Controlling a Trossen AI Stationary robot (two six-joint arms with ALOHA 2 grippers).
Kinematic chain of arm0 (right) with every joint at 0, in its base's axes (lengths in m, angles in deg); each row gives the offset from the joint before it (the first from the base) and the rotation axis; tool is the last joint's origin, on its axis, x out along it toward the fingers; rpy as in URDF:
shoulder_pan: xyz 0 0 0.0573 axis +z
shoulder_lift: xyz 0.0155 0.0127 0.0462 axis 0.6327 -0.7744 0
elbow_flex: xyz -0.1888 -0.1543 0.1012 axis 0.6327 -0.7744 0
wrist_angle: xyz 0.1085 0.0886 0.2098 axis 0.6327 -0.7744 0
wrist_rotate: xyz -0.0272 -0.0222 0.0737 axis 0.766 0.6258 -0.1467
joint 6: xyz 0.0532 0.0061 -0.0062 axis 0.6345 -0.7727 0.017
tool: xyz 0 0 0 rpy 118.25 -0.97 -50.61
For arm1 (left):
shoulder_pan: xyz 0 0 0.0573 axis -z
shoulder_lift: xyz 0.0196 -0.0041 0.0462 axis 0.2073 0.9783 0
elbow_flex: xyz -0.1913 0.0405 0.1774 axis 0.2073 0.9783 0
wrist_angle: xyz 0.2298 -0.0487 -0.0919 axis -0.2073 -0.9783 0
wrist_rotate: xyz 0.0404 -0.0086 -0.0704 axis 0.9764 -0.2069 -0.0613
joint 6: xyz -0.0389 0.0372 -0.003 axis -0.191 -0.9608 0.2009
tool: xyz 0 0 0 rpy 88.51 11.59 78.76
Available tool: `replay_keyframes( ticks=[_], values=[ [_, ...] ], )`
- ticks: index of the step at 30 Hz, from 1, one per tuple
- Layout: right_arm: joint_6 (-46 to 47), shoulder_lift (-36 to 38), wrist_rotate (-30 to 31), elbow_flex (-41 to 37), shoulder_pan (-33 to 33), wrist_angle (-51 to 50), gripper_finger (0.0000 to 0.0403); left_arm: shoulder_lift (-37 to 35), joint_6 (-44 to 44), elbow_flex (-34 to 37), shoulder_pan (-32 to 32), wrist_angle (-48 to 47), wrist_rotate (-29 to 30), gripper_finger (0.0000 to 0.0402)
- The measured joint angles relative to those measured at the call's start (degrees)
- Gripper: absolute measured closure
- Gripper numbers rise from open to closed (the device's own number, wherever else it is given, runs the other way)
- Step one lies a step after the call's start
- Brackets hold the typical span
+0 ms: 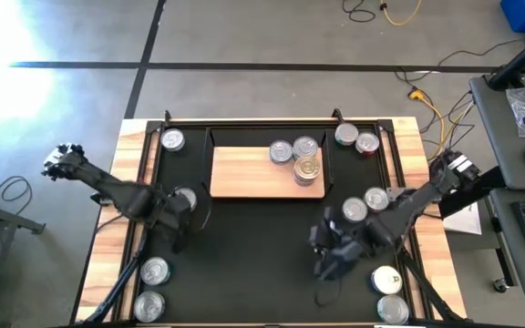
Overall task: Stack canned seafood by type on shelf
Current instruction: Put the middle left blue and orange tuna can on the shelf
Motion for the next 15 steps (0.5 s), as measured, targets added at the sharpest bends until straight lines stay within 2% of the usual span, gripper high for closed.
replay_keyframes(
  ticks=[7,11,15],
  values=[
    [16.8,-5.5,-1.6,0.2,7.2,0.2,0.039,0.2,14.7,8.8,1.8,1.5,-2.7,0.0395],
    [20.0,-6.8,-4.2,0.2,9.5,-0.1,0.039,1.0,17.0,8.0,3.3,7.1,-2.7,0.04],
    [22.2,-7.2,1.6,-0.6,13.6,-1.0,0.039,5.1,17.1,3.3,6.6,7.6,-0.5,0.0401]
  ],
)
